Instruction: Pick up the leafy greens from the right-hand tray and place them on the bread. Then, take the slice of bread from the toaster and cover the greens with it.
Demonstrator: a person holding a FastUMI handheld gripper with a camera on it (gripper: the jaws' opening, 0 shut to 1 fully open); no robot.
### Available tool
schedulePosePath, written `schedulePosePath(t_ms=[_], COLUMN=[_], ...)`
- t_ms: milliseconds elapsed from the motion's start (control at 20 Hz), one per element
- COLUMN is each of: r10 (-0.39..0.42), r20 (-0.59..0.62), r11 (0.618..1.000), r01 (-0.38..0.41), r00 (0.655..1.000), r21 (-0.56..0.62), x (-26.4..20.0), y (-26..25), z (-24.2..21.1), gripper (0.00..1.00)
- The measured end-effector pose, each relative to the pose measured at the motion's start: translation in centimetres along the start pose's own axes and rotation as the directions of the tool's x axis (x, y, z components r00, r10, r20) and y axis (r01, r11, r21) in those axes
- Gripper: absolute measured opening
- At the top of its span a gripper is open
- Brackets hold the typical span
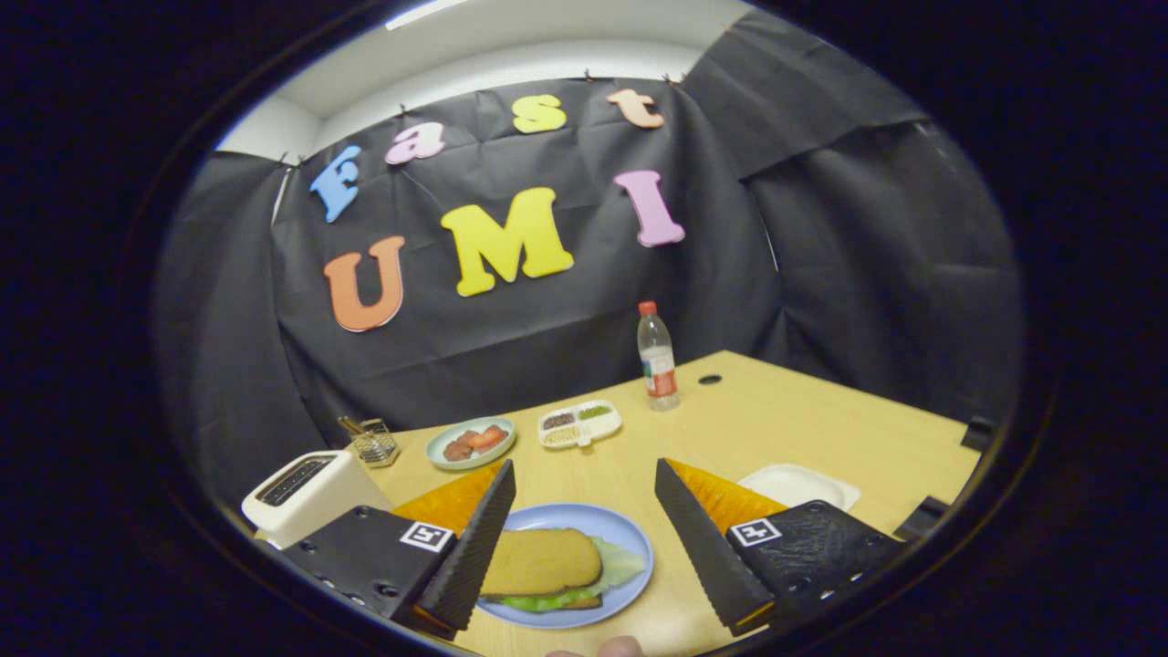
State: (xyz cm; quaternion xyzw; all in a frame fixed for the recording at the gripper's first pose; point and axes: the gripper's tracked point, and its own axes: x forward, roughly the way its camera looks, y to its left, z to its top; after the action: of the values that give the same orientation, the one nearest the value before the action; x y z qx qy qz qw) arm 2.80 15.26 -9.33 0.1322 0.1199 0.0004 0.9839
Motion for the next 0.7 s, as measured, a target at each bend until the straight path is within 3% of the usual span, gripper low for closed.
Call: schedulePosePath(t_ms=[200, 450, 700], r10=[0.050, 0.124, 0.171], r20=[0.134, 0.141, 0.126], r11=[0.992, 0.989, 0.982], r01=[-0.034, -0.111, -0.158], r00=[0.990, 0.982, 0.977], r21=[-0.120, -0.101, -0.107], x=[-3.8, -6.4, -8.7], y=[2.4, 5.8, 9.0], z=[5.4, 8.1, 7.4], gripper=[0.95, 0.95, 0.95])
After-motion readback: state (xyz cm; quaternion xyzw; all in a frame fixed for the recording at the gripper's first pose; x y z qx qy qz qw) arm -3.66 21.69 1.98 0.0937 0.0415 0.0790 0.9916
